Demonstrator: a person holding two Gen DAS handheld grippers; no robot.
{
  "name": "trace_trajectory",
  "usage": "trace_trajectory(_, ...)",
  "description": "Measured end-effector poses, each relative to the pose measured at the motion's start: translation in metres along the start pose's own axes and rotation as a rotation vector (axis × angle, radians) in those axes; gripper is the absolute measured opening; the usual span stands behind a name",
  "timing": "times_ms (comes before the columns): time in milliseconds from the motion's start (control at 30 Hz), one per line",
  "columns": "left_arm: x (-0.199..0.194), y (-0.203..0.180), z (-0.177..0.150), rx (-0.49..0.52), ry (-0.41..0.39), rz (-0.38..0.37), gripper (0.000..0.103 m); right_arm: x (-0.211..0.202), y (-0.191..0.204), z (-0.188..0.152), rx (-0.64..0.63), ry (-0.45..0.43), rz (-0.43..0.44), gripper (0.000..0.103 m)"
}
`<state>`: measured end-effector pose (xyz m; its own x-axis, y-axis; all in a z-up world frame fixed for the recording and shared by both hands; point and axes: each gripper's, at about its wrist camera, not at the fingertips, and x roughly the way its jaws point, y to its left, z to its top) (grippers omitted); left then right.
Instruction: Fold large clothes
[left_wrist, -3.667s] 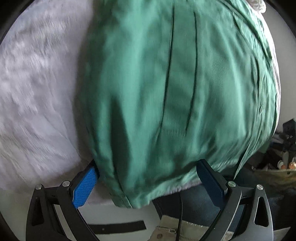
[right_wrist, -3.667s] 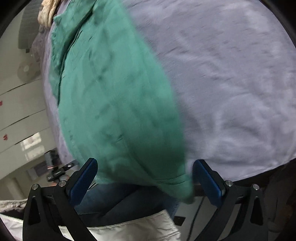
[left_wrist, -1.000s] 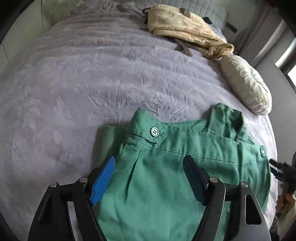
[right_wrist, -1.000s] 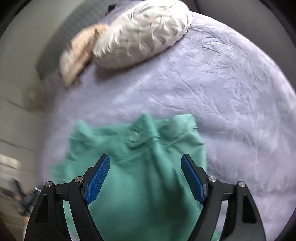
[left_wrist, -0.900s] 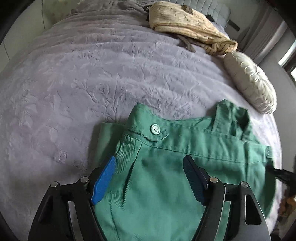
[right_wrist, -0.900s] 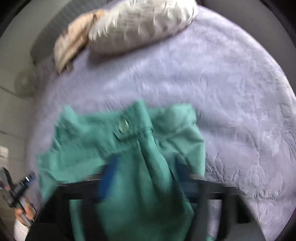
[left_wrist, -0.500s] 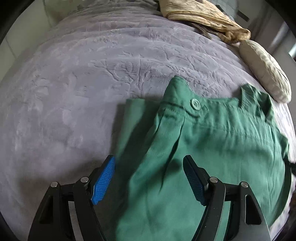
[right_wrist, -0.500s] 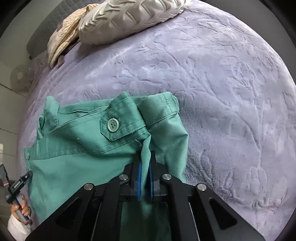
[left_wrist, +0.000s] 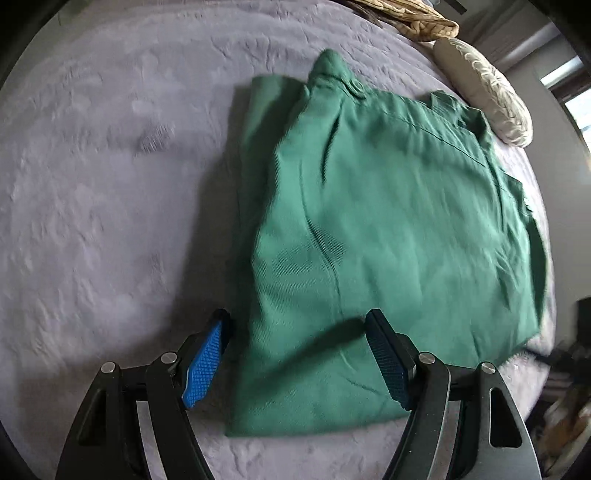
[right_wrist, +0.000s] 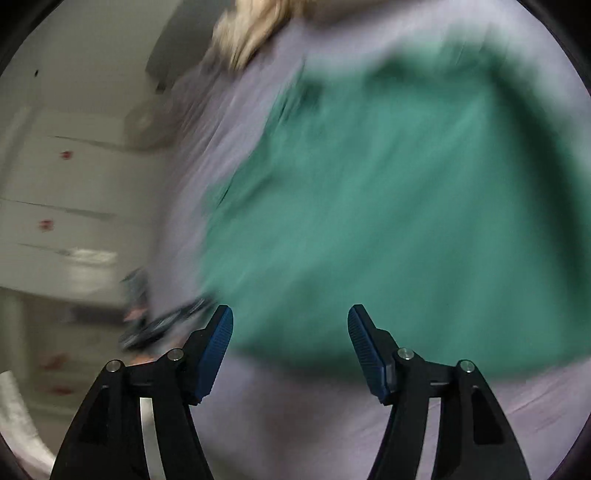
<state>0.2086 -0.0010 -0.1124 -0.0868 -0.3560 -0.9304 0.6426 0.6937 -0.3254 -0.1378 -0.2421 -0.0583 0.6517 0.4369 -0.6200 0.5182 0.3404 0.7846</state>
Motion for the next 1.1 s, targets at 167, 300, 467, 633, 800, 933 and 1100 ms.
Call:
trace_trajectory(167, -0.002, 0.004, -0.006, 0.005, 0.003, -0.023, 0.045, 0.056, -0.018, -0.029, 0.206, -0.004, 0.054, 0.070)
trace_trajectory(300, -0.019, 0.021, -0.009, -0.026, -0.020, -0.097, 0.009, 0.060, -0.030, -0.027, 0.327, -0.078, 0.056, 0.037)
trace_trajectory(467, -0.033, 0.024, -0.031, 0.005, -0.041, -0.110, 0.009, 0.049, -0.012, -0.037, 0.211, -0.048, -0.053, 0.009)
trace_trajectory(633, 0.001, 0.042, -0.058, -0.023, 0.015, -0.065, 0.007, 0.058, -0.025, -0.047, 0.205, -0.015, -0.127, 0.008)
trace_trajectory(800, -0.020, 0.045, -0.067, -0.034, -0.014, -0.037, 0.007, 0.053, -0.014, -0.047, 0.162, 0.054, -0.119, 0.008)
trace_trajectory(933, -0.051, 0.047, -0.069, -0.028, -0.062, -0.024, 0.007, 0.016, -0.002, -0.044, 0.053, 0.013, -0.137, 0.008)
trace_trajectory(1100, -0.066, 0.024, -0.037, -0.011, -0.160, -0.010, 0.007, -0.047, -0.013, -0.012, 0.038, -0.179, -0.297, 0.009)
